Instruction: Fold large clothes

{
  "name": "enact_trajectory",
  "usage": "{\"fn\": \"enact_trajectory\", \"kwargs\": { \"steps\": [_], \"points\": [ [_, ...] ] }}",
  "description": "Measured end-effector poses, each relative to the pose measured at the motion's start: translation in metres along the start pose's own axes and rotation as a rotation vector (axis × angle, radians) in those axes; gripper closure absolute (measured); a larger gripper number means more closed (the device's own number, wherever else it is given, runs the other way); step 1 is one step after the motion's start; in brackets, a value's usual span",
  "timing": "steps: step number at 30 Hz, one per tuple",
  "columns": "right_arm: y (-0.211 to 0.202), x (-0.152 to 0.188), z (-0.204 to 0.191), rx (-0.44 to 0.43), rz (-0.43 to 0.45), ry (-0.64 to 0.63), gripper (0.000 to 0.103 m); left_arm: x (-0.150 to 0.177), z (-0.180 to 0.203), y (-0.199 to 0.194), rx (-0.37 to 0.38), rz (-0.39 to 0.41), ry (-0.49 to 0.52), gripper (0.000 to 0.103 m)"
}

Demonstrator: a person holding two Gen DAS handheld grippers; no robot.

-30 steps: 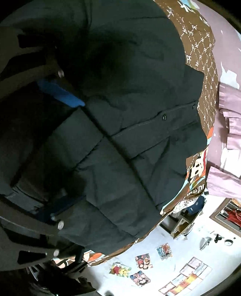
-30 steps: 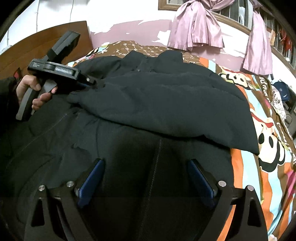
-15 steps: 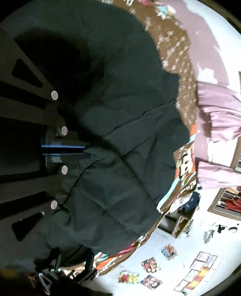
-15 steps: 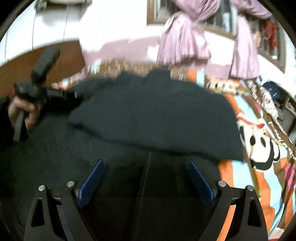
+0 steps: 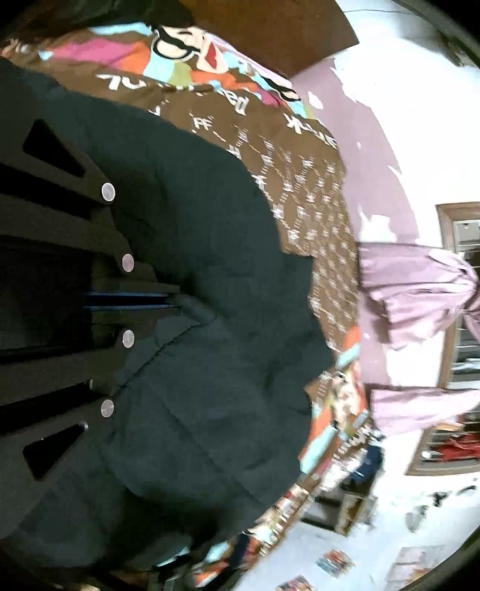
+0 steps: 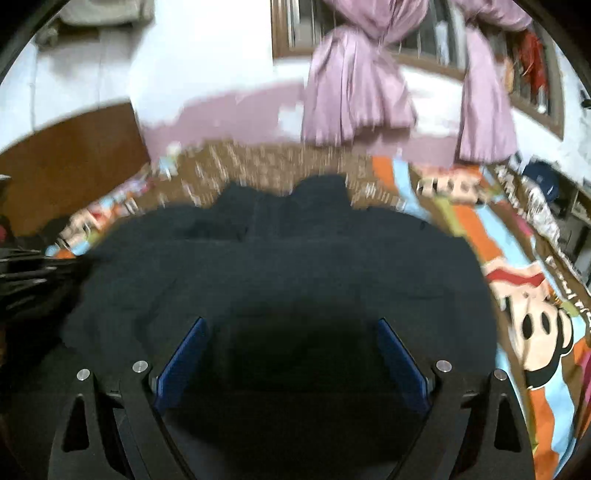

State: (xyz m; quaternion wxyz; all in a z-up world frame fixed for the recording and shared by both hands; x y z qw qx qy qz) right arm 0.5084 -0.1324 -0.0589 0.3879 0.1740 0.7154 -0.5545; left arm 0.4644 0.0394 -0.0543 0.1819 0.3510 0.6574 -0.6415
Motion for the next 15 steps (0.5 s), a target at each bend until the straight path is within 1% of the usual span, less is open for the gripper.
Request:
{"fn": "enact_trajectory", "kwargs": {
  "steps": [1, 2, 3, 4, 7, 10, 13, 15],
  "points": [
    [0.019, 0.006, 0.0, 0.019, -0.057, 0.003, 0.011, 0.004, -0.002, 0.006, -0.016, -0.019, 0.006, 0.101],
    [0.036, 0.015, 0.001, 0.028, -0.109, 0.005, 0.009, 0.007, -0.004, 0.012, -0.027, -0.039, 0.0, 0.101],
    [0.049, 0.024, 0.002, 0.042, -0.15, 0.002, 0.006, 0.011, -0.005, 0.018, -0.027, -0.06, -0.018, 0.101],
    [0.061, 0.032, 0.002, 0.048, -0.172, -0.015, 0.002, 0.015, -0.009, 0.024, -0.02, -0.075, -0.032, 0.101],
    [0.07, 0.041, 0.005, 0.05, -0.145, -0.02, 0.0, 0.025, -0.011, 0.037, -0.014, -0.103, -0.037, 0.101],
    [0.069, 0.044, 0.006, 0.053, -0.116, -0.026, 0.0, 0.033, -0.007, 0.039, -0.012, -0.095, -0.027, 0.101],
    [0.064, 0.045, 0.005, 0.048, -0.093, -0.023, 0.0, 0.033, -0.012, 0.033, 0.048, -0.074, -0.096, 0.099],
    [0.062, 0.045, 0.005, 0.049, -0.069, -0.026, 0.0, 0.034, -0.019, 0.02, 0.079, -0.052, -0.161, 0.098]
  ]
}}
Point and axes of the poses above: each gripper's, at about its wrist camera, not at the fingertips, and y roughly the way its jaws point, z to its right, x to its underside, the point moved 9 cm from there along y, roughly the way its jaws point, and after that the axes turned 2 degrees about y, right-handed, at the moved point
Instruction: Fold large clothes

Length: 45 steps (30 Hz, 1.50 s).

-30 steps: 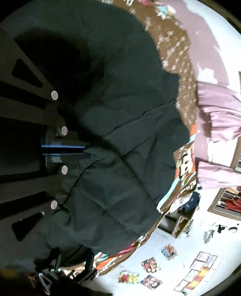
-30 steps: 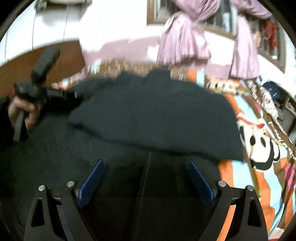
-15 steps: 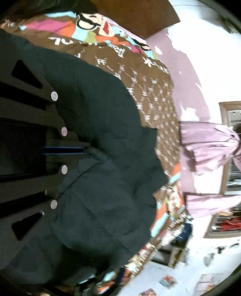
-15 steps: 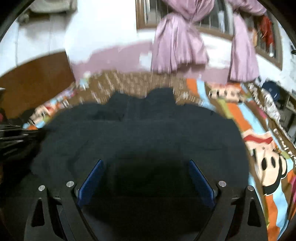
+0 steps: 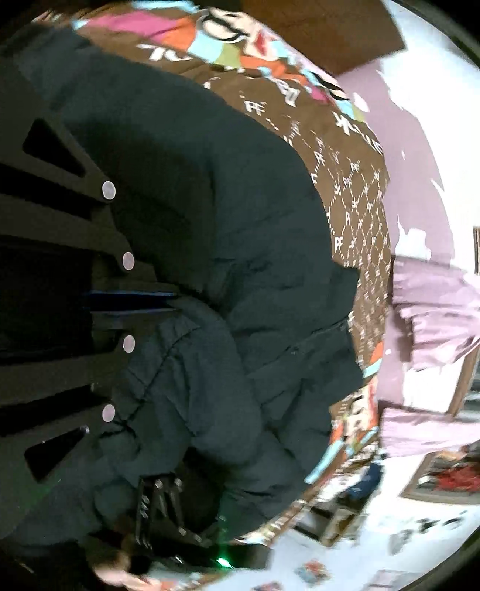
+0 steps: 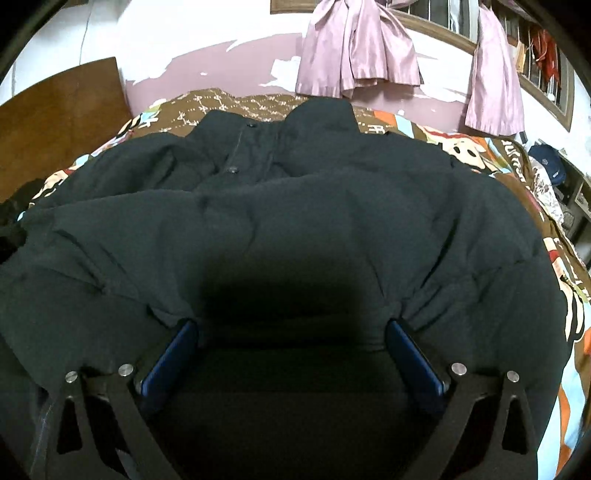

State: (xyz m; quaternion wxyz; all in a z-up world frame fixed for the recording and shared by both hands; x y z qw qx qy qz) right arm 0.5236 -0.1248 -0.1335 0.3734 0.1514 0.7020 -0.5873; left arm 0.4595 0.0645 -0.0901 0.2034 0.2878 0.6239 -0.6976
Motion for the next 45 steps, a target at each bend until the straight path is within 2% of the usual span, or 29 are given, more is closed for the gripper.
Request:
{"fn": "enact_trajectory", "kwargs": {
  "steps": [2, 4, 5, 6, 8, 10, 15, 18, 20, 27, 31, 32, 35, 39, 42, 45],
  "points": [
    [-0.001, 0.0, -0.003, 0.004, 0.016, -0.004, 0.0, 0.003, -0.003, -0.016, 0.023, 0.021, -0.042, 0.097],
    [-0.001, -0.001, -0.004, 0.006, 0.024, -0.004, 0.0, 0.008, -0.004, -0.034, 0.029, 0.037, -0.066, 0.09],
    [-0.001, -0.001, -0.004, 0.01, 0.027, -0.005, 0.0, 0.015, -0.005, -0.047, 0.04, 0.051, -0.08, 0.075],
    [-0.002, -0.001, -0.004, 0.014, 0.031, -0.007, 0.0, 0.023, -0.006, -0.06, 0.046, 0.072, -0.094, 0.053],
    [-0.003, -0.001, -0.004, 0.022, 0.04, -0.01, 0.0, 0.04, -0.009, -0.086, 0.047, 0.123, -0.126, 0.038],
    [-0.003, -0.001, -0.005, 0.031, 0.044, -0.015, 0.0, 0.059, -0.012, -0.108, 0.067, 0.15, -0.146, 0.037],
    [-0.004, 0.0, -0.007, 0.06, 0.061, -0.026, 0.0, 0.109, -0.026, -0.145, 0.1, 0.132, -0.255, 0.037],
    [-0.005, 0.0, -0.007, 0.068, 0.065, -0.031, 0.0, 0.133, -0.041, -0.167, 0.143, 0.137, -0.419, 0.034],
    [-0.005, 0.001, -0.007, 0.074, 0.067, -0.033, 0.0, 0.144, -0.052, -0.18, 0.161, 0.159, -0.495, 0.033],
    [-0.006, 0.001, -0.01, 0.12, 0.074, -0.056, 0.0, 0.152, -0.089, -0.203, 0.19, 0.253, -0.704, 0.033],
    [-0.015, -0.007, -0.011, 0.164, 0.062, -0.038, 0.0, 0.154, -0.11, -0.212, 0.194, 0.294, -0.764, 0.032],
    [-0.026, -0.015, -0.017, 0.128, 0.1, -0.017, 0.0, 0.154, -0.113, -0.217, 0.191, 0.312, -0.773, 0.032],
    [-0.06, -0.041, -0.055, -0.055, 0.215, -0.004, 0.0, 0.153, -0.125, -0.226, 0.183, 0.349, -0.809, 0.032],
    [-0.055, -0.064, -0.113, -0.155, 0.185, -0.103, 0.0, 0.156, -0.145, -0.233, 0.111, 0.356, -0.857, 0.032],
    [-0.031, -0.07, -0.134, -0.172, 0.153, -0.099, 0.0, 0.152, -0.156, -0.236, 0.056, 0.351, -0.873, 0.032],
    [0.017, -0.054, -0.136, -0.176, 0.018, -0.035, 0.0, 0.15, -0.171, -0.241, 0.022, 0.356, -0.908, 0.032]
  ]
}}
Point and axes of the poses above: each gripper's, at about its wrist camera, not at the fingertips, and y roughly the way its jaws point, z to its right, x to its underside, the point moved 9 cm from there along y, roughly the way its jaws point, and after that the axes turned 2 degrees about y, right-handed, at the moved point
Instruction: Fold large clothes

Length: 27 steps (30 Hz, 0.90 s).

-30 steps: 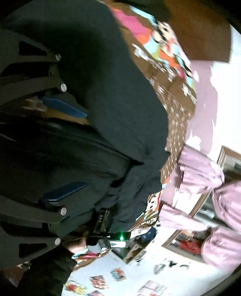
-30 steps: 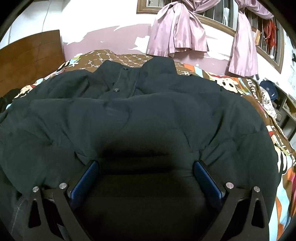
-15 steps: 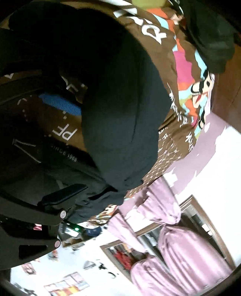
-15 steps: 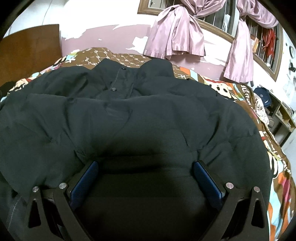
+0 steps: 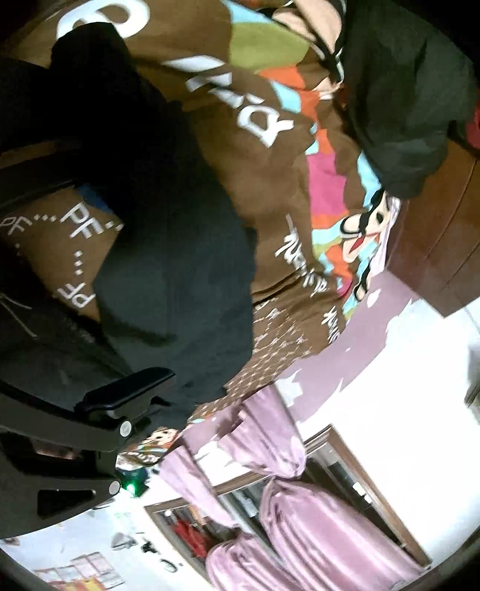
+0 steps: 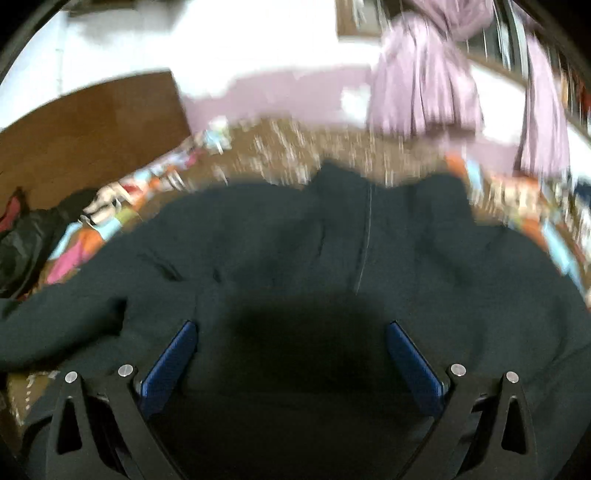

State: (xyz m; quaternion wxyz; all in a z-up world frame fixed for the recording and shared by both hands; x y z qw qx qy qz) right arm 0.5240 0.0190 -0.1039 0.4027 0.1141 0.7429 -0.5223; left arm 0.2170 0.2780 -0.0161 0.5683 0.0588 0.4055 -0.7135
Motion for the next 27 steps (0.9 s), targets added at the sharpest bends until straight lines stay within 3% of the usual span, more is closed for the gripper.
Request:
{"fn": "enact_trajectory", "kwargs": {
  "steps": [1, 5, 11, 13, 14, 15, 18, 23, 27],
  "points": [
    [0.014, 0.011, 0.003, -0.018, -0.029, 0.026, 0.0, -0.008, -0.003, 0.0, -0.021, 0.01, -0.005, 0.032],
    [0.015, 0.017, 0.007, -0.046, 0.019, 0.045, 0.0, -0.035, -0.024, 0.009, -0.109, 0.016, -0.076, 0.032],
    [0.016, 0.021, 0.01, -0.07, 0.026, 0.059, 0.0, -0.053, -0.06, 0.018, -0.088, 0.016, -0.265, 0.033],
    [0.017, 0.022, 0.008, -0.072, 0.026, 0.061, 0.0, -0.057, -0.067, 0.019, -0.112, 0.026, -0.257, 0.051],
    [0.016, 0.022, 0.008, -0.073, 0.028, 0.062, 0.0, -0.059, -0.069, 0.019, -0.156, 0.03, -0.215, 0.07],
    [0.015, 0.022, 0.009, -0.074, 0.03, 0.062, 0.0, -0.063, -0.068, 0.017, -0.184, 0.038, -0.178, 0.079],
    [0.011, 0.022, 0.008, -0.093, 0.046, 0.071, 0.0, -0.077, -0.051, 0.009, -0.209, 0.106, -0.061, 0.092],
    [-0.015, 0.019, 0.015, -0.181, 0.095, 0.151, 0.0, -0.116, 0.028, -0.019, -0.159, 0.28, 0.2, 0.094],
    [-0.049, 0.017, 0.031, -0.235, 0.141, 0.272, 0.0, -0.131, 0.121, -0.025, -0.054, 0.314, 0.476, 0.094]
  ]
}}
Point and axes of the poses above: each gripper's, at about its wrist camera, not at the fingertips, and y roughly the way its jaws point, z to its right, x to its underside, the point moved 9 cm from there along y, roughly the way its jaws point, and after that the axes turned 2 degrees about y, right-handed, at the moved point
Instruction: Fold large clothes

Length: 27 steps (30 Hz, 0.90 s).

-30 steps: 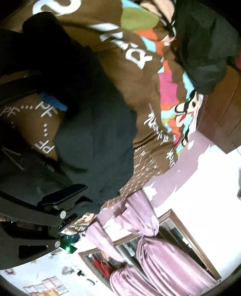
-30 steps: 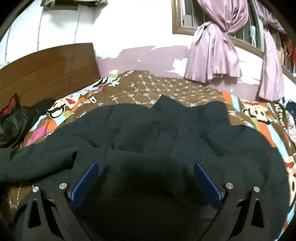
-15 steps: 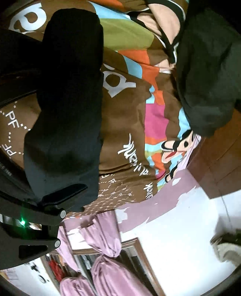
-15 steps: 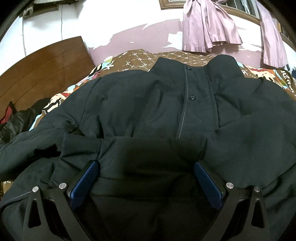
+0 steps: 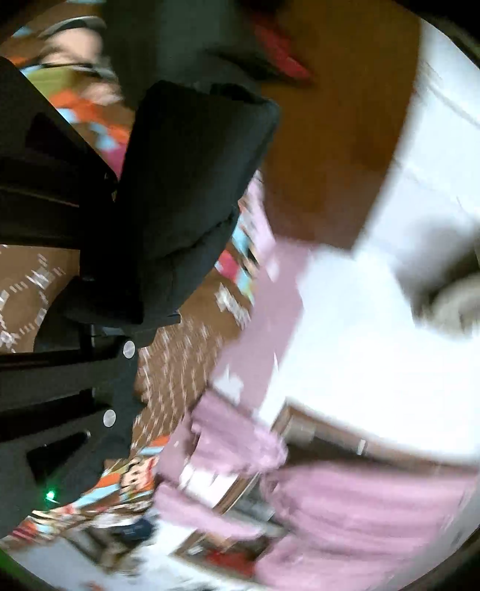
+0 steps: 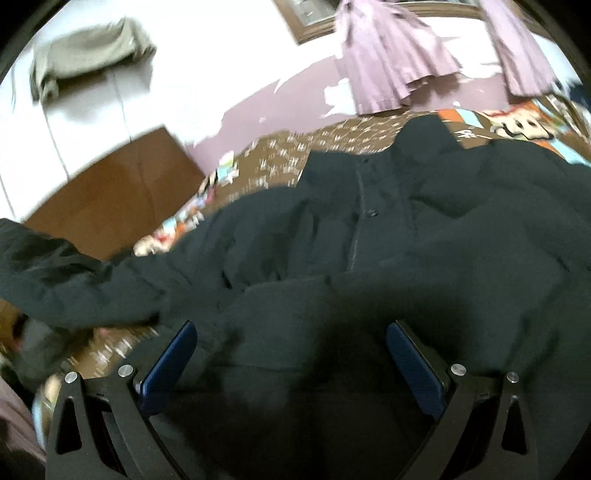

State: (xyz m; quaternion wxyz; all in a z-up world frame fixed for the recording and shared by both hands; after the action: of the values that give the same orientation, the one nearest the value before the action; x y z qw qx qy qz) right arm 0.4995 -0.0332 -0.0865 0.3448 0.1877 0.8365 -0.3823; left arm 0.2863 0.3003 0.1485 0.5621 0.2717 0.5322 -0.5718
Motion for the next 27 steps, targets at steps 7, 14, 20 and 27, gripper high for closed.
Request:
{"fn": "enact_trajectory", "kwargs": {
  "steps": [7, 14, 20, 27],
  "points": [
    [-0.072, -0.027, 0.037, 0.07, 0.14, 0.206, 0.0, -0.009, 0.17, -0.001, 0.302, 0.006, 0.419, 0.094],
    [-0.135, -0.034, 0.114, 0.193, 0.24, 0.388, 0.0, 0.113, 0.327, 0.021, 0.585, -0.196, 0.769, 0.094],
    [-0.166, -0.029, 0.16, 0.182, 0.284, 0.427, 0.0, 0.232, 0.367, 0.061, 0.693, -0.444, 0.797, 0.094],
    [-0.172, -0.004, 0.162, -0.062, 0.271, 0.482, 0.0, 0.329, 0.356, 0.096, 0.694, -0.618, 0.828, 0.093]
  ]
}}
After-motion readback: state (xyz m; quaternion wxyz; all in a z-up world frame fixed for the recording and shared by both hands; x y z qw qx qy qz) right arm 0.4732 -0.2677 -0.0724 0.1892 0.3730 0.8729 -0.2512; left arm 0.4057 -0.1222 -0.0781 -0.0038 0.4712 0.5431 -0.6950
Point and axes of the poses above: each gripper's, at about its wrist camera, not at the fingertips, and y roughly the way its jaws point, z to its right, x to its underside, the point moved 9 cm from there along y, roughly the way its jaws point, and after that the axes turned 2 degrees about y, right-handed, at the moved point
